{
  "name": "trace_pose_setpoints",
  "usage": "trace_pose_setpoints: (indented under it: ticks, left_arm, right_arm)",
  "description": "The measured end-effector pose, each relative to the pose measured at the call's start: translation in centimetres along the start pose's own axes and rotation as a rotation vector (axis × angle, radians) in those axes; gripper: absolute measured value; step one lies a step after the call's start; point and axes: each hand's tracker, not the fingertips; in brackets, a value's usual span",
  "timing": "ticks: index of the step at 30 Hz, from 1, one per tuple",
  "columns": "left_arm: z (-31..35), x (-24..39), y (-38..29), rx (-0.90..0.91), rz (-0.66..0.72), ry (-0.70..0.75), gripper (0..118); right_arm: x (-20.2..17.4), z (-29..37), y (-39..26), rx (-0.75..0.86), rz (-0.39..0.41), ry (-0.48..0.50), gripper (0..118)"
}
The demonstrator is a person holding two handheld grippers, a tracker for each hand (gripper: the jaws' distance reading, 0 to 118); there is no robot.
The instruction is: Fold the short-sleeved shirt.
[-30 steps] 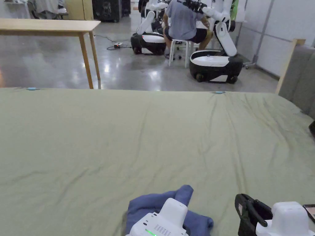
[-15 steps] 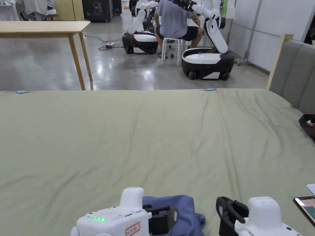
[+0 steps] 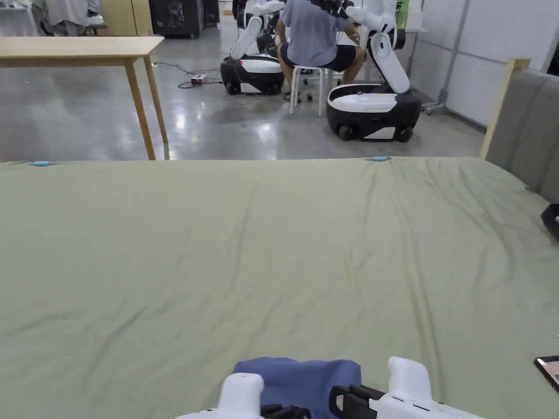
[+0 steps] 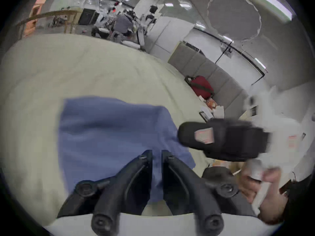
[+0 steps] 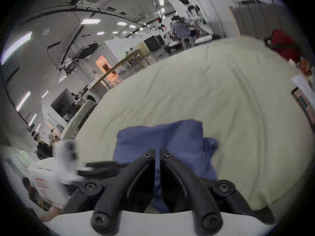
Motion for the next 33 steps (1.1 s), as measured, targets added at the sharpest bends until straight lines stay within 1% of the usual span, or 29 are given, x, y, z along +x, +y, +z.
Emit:
trace_pose_setpoints:
  ticks: [1, 2, 3, 4, 5, 6, 7, 9, 10, 11, 12, 13, 14, 15, 16, 17, 18, 19, 20, 22, 25, 27, 29, 32, 33]
  left_arm:
    - [1.0, -0.8, 0.0, 0.018, 0.016, 0.008, 12]
    - [2.3, -2.1, 0.1, 0.044, 0.044, 0.001, 16]
    - [3.3, -3.6, 0.2, 0.060, 0.072, -0.003, 33]
    - [4.0, -5.0, 0.1, 0.062, 0.105, 0.002, 78]
    - [4.2, -6.4, -0.2, 0.045, 0.139, 0.013, 108]
    - [4.4, -7.8, -0.4, 0.045, 0.186, 0.019, 118]
    - [4.1, -9.0, -0.6, 0.042, 0.246, -0.003, 118]
    - [2.0, -12.3, -1.5, -0.033, 0.478, -0.156, 118]
    - [1.2, -13.0, -2.0, -0.010, 0.540, -0.220, 118]
    - [0.5, -12.8, -2.4, 0.077, 0.553, -0.287, 118]
    - [-0.5, -12.4, -1.6, 0.057, 0.566, -0.361, 117]
    - [-1.6, -11.9, -1.2, 0.005, 0.598, -0.410, 108]
    - [-2.8, -11.0, -1.0, -0.001, 0.620, -0.419, 87]
    - [-4.1, -9.1, -1.0, -0.027, 0.595, -0.359, 51]
    - [-5.0, -8.4, -1.0, -0.067, 0.526, -0.236, 30]
    - [-5.6, -8.1, -1.3, -0.072, 0.479, -0.179, 30]
    - [-5.0, -8.6, -1.2, -0.038, 0.537, -0.239, 30]
    - [-4.2, -8.7, -1.1, -0.029, 0.582, -0.248, 30]
    - [-3.1, -8.7, -0.8, -0.027, 0.561, -0.227, 30]
    - [-0.6, -8.7, 0.0, -0.010, 0.455, -0.143, 30]
    - [4.7, -11.1, 1.0, 0.005, 0.419, -0.113, 30]
    - [9.0, -14.5, 1.5, 0.049, 0.384, -0.053, 30]
    - [13.1, -17.8, 1.9, 0.067, 0.383, 0.049, 30]
    - [19.6, -24.3, 2.5, 0.082, 0.434, 0.127, 30]
    - [21.8, -26.2, 2.7, 0.097, 0.447, 0.175, 30]
  right_arm:
    - [0.3, -0.7, -0.1, -0.035, -0.014, -0.010, 6]
    - [0.7, -1.5, -0.2, -0.098, -0.020, -0.064, 6]
    - [0.9, -2.0, -0.3, -0.144, -0.010, -0.134, 6]
    - [1.1, -2.1, -0.6, -0.129, 0.003, -0.144, 6]
    - [1.4, -1.8, -1.0, -0.095, -0.006, -0.107, 6]
    - [1.4, -1.4, -1.0, -0.082, -0.024, -0.086, 6]
    - [1.4, -1.4, -0.9, -0.086, -0.023, -0.090, 6]
    - [1.2, -1.3, -0.9, -0.088, -0.005, -0.097, 6]
    - [1.1, -1.3, -0.9, -0.091, 0.003, -0.098, 6]
    - [0.9, -1.4, -0.8, -0.094, 0.008, -0.103, 6]
    - [0.8, -1.5, -0.8, -0.093, 0.012, -0.105, 6]
    - [0.7, -1.5, -0.8, -0.091, 0.015, -0.106, 6]
    - [0.6, -1.5, -0.8, -0.088, 0.018, -0.107, 6]
    - [0.4, -1.5, -0.8, -0.083, 0.025, -0.109, 6]
    - [0.3, -1.5, -0.8, -0.078, 0.033, -0.115, 6]
    - [0.2, -1.4, -0.8, -0.075, 0.045, -0.130, 6]
    - [0.2, -1.2, -0.7, -0.076, 0.051, -0.135, 6]
    - [0.2, -1.0, -0.7, -0.074, 0.052, -0.128, 6]
    - [0.0, -0.5, -0.7, -0.060, 0.058, -0.113, 6]
    - [-0.8, 0.4, -0.7, -0.017, 0.088, -0.090, 6]
    - [-2.0, 0.7, -0.7, -0.007, 0.126, -0.085, 6]
    - [-3.0, 0.7, -0.8, -0.006, 0.145, -0.087, 6]
    - [-3.9, 0.5, -0.8, -0.006, 0.152, -0.077, 6]
    - [-5.5, -0.1, -1.4, -0.001, 0.177, -0.063, 6]
    - [-5.9, -0.3, -1.5, -0.003, 0.181, -0.057, 6]
